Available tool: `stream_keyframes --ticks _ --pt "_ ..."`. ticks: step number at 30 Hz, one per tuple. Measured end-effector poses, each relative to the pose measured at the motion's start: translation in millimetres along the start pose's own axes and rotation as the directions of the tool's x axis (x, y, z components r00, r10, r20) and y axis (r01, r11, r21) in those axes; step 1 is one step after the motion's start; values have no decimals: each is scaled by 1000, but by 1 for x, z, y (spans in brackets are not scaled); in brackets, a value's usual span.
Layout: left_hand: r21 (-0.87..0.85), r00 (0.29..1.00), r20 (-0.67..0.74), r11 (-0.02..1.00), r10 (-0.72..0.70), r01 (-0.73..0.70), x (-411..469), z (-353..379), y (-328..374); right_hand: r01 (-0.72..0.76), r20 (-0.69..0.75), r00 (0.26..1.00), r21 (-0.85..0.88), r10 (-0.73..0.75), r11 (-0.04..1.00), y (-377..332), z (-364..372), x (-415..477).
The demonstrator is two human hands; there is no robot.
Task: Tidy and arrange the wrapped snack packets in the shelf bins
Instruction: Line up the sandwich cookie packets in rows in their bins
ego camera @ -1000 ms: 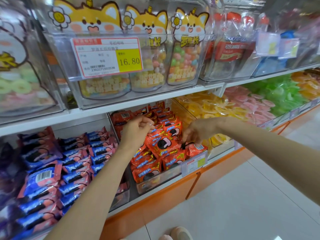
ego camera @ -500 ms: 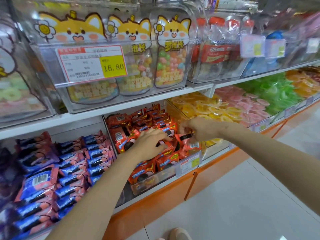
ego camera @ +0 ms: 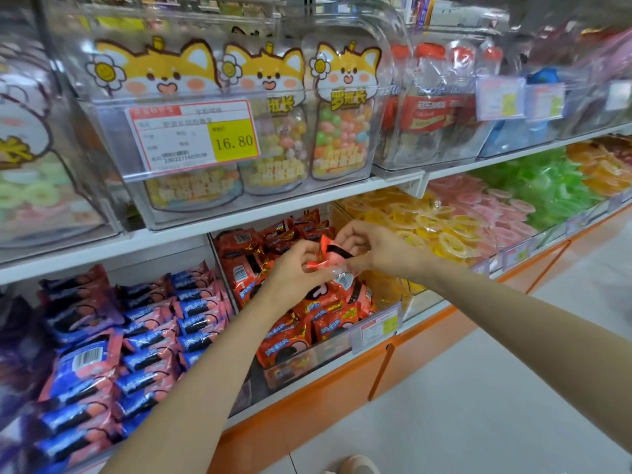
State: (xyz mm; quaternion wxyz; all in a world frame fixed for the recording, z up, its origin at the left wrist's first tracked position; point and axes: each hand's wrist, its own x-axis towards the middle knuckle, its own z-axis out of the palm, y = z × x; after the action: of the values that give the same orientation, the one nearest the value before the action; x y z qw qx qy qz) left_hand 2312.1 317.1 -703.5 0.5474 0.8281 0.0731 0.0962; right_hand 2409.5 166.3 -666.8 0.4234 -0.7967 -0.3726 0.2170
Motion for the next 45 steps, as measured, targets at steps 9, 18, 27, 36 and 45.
stream_keyframes --ticks 9,18,27,36,45 --pt "-19 975 -219 998 48 -54 -6 -27 -1 97 195 979 -691 55 717 23 -16 10" --pt "-52 972 -234 999 -29 17 -17 -40 -3 359 381 897 -924 222 132 42 14 25" --pt "-26 966 -246 997 -76 71 -16 -45 -5 369 368 929 -915 -37 163 27 -17 15" --pt "-45 971 -238 999 -32 21 -16 -34 -3 114 -21 990 -429 -136 896 17 -32 -20" --pt "-44 977 -213 999 -16 7 -16 -24 0 63 -165 983 -86 -77 994 25 -1 -25"
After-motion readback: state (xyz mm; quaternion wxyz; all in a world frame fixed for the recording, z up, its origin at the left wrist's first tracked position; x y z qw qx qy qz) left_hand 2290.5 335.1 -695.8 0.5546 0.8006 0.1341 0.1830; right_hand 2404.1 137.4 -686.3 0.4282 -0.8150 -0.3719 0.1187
